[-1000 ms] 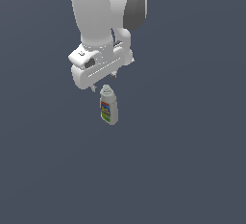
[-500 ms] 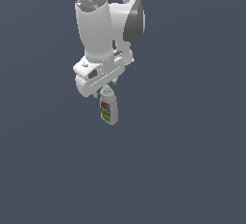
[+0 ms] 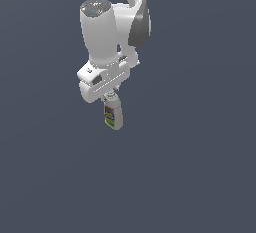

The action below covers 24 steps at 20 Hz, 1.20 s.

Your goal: Pick up the object and move it to a goal position.

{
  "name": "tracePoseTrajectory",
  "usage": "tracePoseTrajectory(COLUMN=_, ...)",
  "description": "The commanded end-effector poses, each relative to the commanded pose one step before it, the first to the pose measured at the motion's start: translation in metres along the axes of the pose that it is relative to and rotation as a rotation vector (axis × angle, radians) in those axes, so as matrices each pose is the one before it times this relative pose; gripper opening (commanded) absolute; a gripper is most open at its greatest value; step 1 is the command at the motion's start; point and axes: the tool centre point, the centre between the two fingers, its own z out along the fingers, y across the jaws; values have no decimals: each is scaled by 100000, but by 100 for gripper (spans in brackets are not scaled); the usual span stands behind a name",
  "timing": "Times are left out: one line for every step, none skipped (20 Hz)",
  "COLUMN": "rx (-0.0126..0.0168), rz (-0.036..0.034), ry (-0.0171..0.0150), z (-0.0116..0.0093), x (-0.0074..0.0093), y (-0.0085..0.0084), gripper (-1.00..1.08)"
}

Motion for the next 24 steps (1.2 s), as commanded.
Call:
tracePoseTrajectory(rx=188, rz=62, ry=-166, z=149, x=-62, y=-14, gripper=-100)
tracePoseTrajectory(rx=0, rz=0, ry=0, z=0, x=0, y=0, gripper=-100)
tracePoseTrajectory(rx=0, rz=0, ry=0, z=0, x=0, y=0, gripper=-100)
tracePoseTrajectory(rx=0, rz=0, ry=0, z=0, x=0, y=0, gripper=-100)
tracePoseTrajectory(rx=-195, rz=-56, ry=160, z=-141, x=55, y=18, gripper=-100)
tracePoseTrajectory(rx=0, rz=0, ry=0, z=-22, x=2, y=-18, gripper=-100)
tracePoseTrajectory(rx=0, rz=0, ry=0, z=-66, x=6, y=-54, gripper=-100)
tracePoseTrajectory(rx=0, rz=0, ry=0, z=-110, x=10, y=-91, gripper=-100)
tracePoseTrajectory(rx=0, rz=0, ry=0, z=-154, x=15, y=-127, gripper=-100)
tracePoseTrajectory(rx=0, rz=0, ry=0, z=-199, x=19, y=-164, gripper=-100)
tracePoseTrajectory(rx=0, rz=0, ry=0, z=-244, x=23, y=-201, gripper=-100)
tracePoseTrajectory(rx=0, rz=0, ry=0, z=-290, x=27, y=-239, gripper=-100)
tracePoseTrajectory(rx=0, rz=0, ry=0, z=-336, x=32, y=-277, gripper=-100)
tracePoseTrajectory(rx=-15, rz=7, ry=-67, z=-368, x=50, y=-317, gripper=-100)
tracePoseTrajectory(rx=0, rz=0, ry=0, z=-432, x=41, y=-354, gripper=-100)
tracePoseTrajectory(rx=0, rz=0, ry=0, z=-482, x=46, y=-395, gripper=-100)
tracePoseTrajectory(rx=-17, rz=7, ry=-67, z=-519, x=66, y=-438, gripper=-100)
tracePoseTrajectory(rx=0, rz=0, ry=0, z=-588, x=58, y=-478, gripper=-100)
tracePoseTrajectory(rx=0, rz=0, ry=0, z=-642, x=64, y=-521, gripper=-100)
tracePoseTrajectory(rx=0, rz=0, ry=0, z=-693, x=71, y=-561, gripper=-100)
tracePoseTrajectory(rx=-13, rz=10, ry=-67, z=-724, x=92, y=-599, gripper=-100)
tracePoseTrajectory(rx=0, rz=0, ry=0, z=-788, x=84, y=-634, gripper=-100)
tracePoseTrajectory(rx=0, rz=0, ry=0, z=-827, x=90, y=-662, gripper=-100)
tracePoseTrajectory(rx=-4, rz=10, ry=-68, z=-788, x=107, y=-645, gripper=-100)
